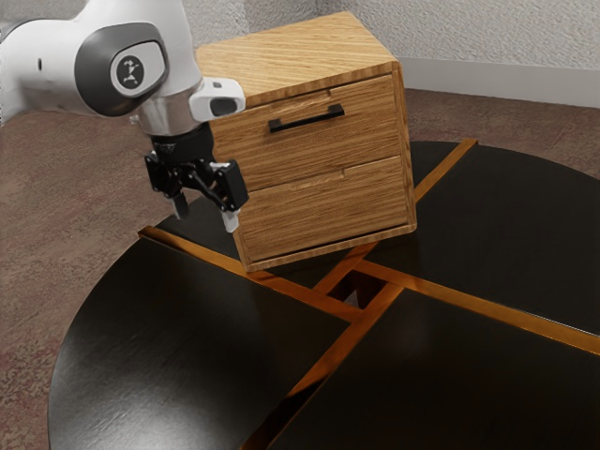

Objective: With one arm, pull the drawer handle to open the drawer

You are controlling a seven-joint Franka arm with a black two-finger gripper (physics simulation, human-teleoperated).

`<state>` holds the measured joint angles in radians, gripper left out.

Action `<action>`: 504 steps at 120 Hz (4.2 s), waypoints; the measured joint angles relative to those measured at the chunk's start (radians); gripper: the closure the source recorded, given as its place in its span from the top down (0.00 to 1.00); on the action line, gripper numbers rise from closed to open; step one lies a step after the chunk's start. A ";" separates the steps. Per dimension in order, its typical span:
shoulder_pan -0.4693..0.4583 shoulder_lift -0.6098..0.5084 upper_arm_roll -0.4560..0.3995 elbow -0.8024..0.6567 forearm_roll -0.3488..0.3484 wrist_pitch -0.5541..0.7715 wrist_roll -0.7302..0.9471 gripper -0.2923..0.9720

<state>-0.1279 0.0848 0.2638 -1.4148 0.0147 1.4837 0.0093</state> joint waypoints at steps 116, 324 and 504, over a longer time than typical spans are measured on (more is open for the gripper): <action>-0.132 -0.038 -0.014 0.016 0.296 0.308 0.443 0.77; 0.507 0.289 -0.784 0.322 0.553 0.417 0.608 0.77; 0.485 0.367 -0.793 0.301 0.569 0.445 0.611 0.77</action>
<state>0.3575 0.4515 -0.5295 -1.1135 0.5841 1.9288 0.6202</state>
